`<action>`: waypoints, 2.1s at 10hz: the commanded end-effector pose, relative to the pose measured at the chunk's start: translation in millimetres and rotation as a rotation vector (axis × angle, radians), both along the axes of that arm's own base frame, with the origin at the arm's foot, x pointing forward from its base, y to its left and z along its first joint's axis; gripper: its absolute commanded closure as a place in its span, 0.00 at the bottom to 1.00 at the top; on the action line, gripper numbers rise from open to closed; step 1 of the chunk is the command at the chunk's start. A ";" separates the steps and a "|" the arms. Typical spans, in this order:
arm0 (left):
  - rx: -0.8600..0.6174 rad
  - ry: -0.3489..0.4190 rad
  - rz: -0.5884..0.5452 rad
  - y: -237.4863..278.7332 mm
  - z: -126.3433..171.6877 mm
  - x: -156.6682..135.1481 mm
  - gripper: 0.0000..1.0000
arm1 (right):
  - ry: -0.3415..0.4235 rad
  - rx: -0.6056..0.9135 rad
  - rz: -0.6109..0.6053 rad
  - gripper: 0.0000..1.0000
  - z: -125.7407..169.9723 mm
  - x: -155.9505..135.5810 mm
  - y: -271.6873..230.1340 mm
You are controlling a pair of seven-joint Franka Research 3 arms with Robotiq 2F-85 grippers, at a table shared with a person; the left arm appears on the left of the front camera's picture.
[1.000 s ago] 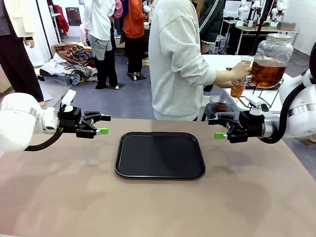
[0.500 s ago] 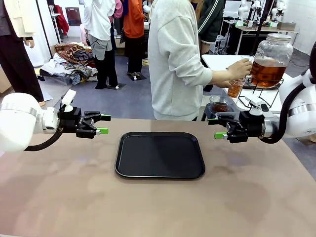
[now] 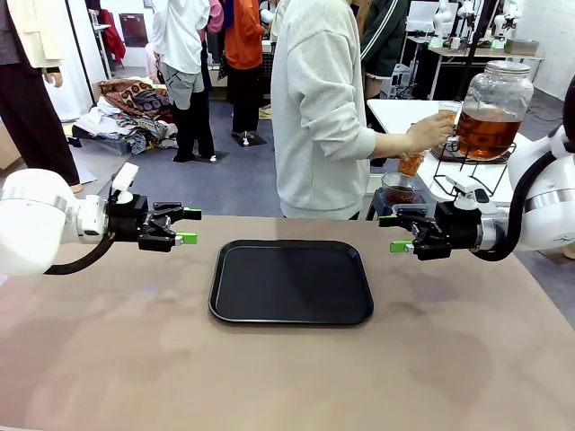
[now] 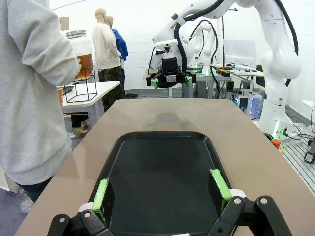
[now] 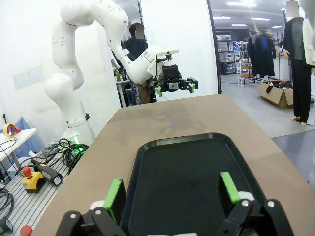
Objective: Pour the drink into the iced cup.
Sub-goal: Open the gripper to release the iced cup you were holding.
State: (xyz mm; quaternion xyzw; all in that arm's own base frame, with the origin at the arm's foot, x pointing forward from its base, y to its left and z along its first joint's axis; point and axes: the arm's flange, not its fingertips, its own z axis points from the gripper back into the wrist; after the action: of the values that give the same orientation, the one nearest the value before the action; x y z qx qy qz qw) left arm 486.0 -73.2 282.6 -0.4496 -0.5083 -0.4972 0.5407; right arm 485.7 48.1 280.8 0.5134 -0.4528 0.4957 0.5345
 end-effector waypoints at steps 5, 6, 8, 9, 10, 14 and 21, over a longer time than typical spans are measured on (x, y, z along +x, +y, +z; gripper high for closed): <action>0.002 0.004 0.007 -1.2 2.8 1.2 0.00 | 0.001 -0.002 -0.005 0.00 2.9 3.3 1.9; 0.002 0.004 0.007 -1.2 2.8 1.2 0.00 | 0.001 -0.002 -0.005 0.00 2.9 3.3 1.9; 0.002 0.004 0.007 -1.2 2.8 1.2 0.00 | 0.001 -0.002 -0.005 0.00 2.9 3.3 1.9; 0.002 0.004 0.007 -1.2 2.8 1.2 0.00 | 0.001 -0.002 -0.005 0.00 2.9 3.3 1.9; 0.002 0.004 0.007 -1.2 2.8 1.2 0.00 | 0.001 -0.002 -0.005 0.00 2.9 3.3 1.9; 0.002 0.004 0.007 -1.2 2.8 1.2 0.00 | 0.001 -0.002 -0.005 0.00 2.9 3.3 1.9; 0.002 0.004 0.007 -1.2 2.8 1.2 0.00 | 0.001 -0.002 -0.005 0.00 2.9 3.3 1.9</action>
State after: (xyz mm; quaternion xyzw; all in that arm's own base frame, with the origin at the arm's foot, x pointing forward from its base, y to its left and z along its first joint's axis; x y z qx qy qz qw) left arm 486.0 -73.2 282.6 -0.4496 -0.5083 -0.4972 0.5407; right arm 485.7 48.1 280.8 0.5134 -0.4528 0.4957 0.5345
